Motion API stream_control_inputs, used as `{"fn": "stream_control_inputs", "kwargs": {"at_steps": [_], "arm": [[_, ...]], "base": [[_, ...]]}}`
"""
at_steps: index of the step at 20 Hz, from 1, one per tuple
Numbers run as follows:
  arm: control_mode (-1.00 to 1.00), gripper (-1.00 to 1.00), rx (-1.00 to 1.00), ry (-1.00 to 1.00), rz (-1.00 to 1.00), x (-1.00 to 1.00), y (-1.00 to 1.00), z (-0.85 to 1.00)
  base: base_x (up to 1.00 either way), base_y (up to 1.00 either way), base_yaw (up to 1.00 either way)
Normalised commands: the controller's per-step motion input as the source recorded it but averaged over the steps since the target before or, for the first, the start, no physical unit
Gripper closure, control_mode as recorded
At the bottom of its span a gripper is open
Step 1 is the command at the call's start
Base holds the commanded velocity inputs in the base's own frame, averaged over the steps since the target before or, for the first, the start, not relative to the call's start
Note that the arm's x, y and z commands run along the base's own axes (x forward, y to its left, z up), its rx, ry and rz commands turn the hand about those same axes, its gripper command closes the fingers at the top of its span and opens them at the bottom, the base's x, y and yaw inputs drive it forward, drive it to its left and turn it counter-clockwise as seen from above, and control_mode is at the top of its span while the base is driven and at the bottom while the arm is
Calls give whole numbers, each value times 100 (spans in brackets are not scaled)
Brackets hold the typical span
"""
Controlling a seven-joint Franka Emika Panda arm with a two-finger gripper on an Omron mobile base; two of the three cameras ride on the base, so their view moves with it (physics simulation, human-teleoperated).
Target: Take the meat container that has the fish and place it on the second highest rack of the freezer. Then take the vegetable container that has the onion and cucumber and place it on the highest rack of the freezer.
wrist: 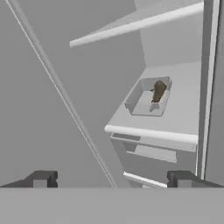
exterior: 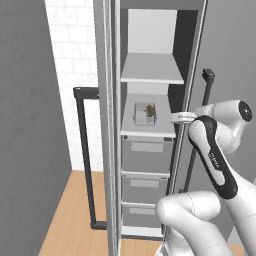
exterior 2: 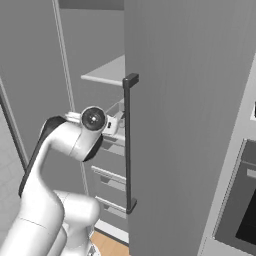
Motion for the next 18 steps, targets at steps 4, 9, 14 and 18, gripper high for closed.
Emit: {"fn": "stream_control_inputs", "kwargs": {"at_steps": [4,9,14,18], "arm": [[-100,-100,-25,22,34,-100,7,100],[-100,-100,-38,20,33,-100,-2,97],[-100,-100,-35,2,11,-100,-1,18],[-100,-100,-4,-4,-17,-86,-2,-22]], "base": [[0,0,0],[0,0,0],[0,0,0],[0,0,0]]}}
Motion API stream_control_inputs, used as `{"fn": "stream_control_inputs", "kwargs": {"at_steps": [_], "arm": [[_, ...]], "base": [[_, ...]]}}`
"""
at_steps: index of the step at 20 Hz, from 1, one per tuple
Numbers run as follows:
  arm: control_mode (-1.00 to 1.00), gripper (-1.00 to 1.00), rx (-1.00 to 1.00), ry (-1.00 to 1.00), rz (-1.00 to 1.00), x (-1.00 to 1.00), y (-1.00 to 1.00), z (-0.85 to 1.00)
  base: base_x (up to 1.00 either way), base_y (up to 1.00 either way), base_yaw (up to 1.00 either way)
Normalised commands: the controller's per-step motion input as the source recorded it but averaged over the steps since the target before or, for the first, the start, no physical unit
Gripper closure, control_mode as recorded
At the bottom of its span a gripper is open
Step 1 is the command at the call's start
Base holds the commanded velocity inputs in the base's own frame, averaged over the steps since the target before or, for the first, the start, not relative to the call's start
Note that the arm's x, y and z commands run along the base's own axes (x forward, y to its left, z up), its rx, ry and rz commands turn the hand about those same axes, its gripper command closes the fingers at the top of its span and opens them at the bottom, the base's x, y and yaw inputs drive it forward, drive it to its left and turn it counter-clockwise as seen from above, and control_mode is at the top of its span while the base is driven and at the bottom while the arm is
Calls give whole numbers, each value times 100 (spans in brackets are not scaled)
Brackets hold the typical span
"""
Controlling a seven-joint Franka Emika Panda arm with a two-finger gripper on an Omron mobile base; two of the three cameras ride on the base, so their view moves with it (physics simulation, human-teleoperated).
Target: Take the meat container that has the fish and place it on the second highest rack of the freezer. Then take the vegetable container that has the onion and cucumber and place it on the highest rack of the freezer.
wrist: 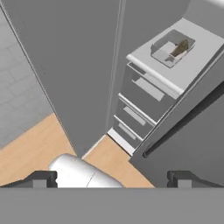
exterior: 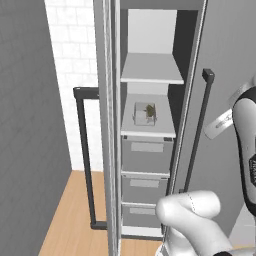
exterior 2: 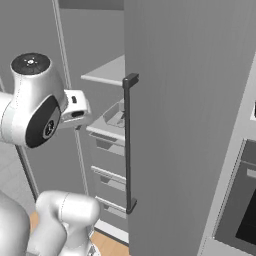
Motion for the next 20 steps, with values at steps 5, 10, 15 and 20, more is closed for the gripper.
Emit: {"fn": "stream_control_inputs", "kwargs": {"at_steps": [5,10,15,20], "arm": [[-100,-100,0,0,-6,-33,0,-3],[100,-100,0,0,0,0,0,0],[100,-100,0,0,0,0,0,0],[100,-100,0,0,0,0,0,0]], "base": [[0,0,0],[-5,-6,-5],[-13,-68,-9],[-3,-100,-1]]}}
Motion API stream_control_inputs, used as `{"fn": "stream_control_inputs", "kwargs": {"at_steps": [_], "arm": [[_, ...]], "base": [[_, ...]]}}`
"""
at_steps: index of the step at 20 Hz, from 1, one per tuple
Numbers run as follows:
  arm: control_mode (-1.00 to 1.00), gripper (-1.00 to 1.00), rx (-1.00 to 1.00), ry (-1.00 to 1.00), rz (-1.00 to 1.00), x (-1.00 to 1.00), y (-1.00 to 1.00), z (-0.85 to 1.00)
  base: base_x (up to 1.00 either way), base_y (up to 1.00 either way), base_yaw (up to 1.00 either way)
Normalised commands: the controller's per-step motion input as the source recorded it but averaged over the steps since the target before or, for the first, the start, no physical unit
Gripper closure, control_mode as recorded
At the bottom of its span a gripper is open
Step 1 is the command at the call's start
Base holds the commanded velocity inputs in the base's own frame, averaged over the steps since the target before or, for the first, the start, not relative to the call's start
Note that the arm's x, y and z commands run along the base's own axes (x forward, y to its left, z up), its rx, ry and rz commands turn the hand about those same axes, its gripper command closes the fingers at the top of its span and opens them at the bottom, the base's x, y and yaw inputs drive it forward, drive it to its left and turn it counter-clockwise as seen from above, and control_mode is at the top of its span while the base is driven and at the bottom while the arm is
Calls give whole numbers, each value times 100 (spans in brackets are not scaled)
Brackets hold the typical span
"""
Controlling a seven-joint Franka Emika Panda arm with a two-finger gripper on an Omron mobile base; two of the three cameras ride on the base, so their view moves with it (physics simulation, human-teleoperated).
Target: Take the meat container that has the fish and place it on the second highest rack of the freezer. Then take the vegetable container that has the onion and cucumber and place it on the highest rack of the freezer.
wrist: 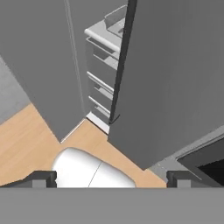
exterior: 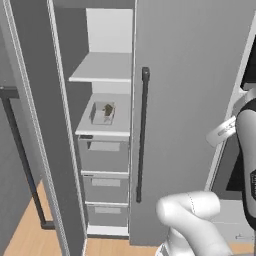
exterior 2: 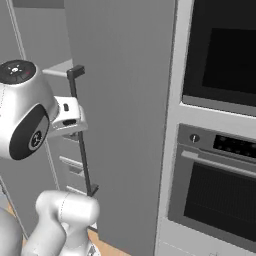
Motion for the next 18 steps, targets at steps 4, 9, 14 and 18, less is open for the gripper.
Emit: {"fn": "stream_control_inputs", "kwargs": {"at_steps": [4,9,14,18], "arm": [[100,-100,0,0,0,0,0,0],[100,-100,0,0,0,0,0,0],[100,-100,0,0,0,0,0,0],[100,-100,0,0,0,0,0,0]], "base": [[0,-100,0],[0,-100,0],[-10,-100,0],[-19,-74,0]]}}
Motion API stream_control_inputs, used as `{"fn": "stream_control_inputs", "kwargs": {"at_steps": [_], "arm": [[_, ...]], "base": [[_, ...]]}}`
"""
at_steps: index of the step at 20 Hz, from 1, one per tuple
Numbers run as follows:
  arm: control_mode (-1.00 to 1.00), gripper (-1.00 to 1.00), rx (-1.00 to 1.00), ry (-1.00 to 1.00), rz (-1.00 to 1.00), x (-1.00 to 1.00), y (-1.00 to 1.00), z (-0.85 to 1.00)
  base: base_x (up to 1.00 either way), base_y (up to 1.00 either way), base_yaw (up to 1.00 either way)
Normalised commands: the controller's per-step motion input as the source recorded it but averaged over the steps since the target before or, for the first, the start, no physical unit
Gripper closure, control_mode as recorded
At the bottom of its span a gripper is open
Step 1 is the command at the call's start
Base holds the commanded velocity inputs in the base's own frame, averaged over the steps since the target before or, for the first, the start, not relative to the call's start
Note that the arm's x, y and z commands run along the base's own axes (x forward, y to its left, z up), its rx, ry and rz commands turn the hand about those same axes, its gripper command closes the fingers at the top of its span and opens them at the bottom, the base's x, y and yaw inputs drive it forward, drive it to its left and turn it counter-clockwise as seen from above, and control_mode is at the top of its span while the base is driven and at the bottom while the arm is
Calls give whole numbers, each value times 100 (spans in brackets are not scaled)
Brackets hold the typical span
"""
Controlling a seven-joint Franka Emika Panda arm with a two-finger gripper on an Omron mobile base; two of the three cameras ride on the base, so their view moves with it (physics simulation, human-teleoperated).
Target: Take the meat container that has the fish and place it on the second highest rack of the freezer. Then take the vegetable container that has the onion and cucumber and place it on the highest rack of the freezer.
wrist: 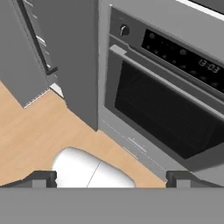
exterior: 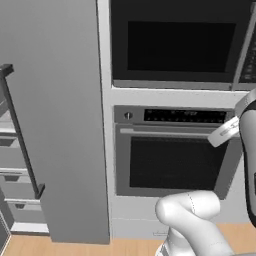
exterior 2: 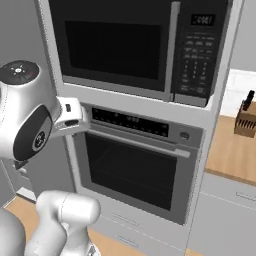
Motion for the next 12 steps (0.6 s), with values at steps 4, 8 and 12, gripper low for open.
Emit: {"fn": "stream_control_inputs", "kwargs": {"at_steps": [4,8,12], "arm": [[100,-100,0,0,0,0,0,0],[100,-100,0,0,0,0,0,0],[100,-100,0,0,0,0,0,0]], "base": [[-10,-91,0],[-5,-100,0],[0,-100,0]]}}
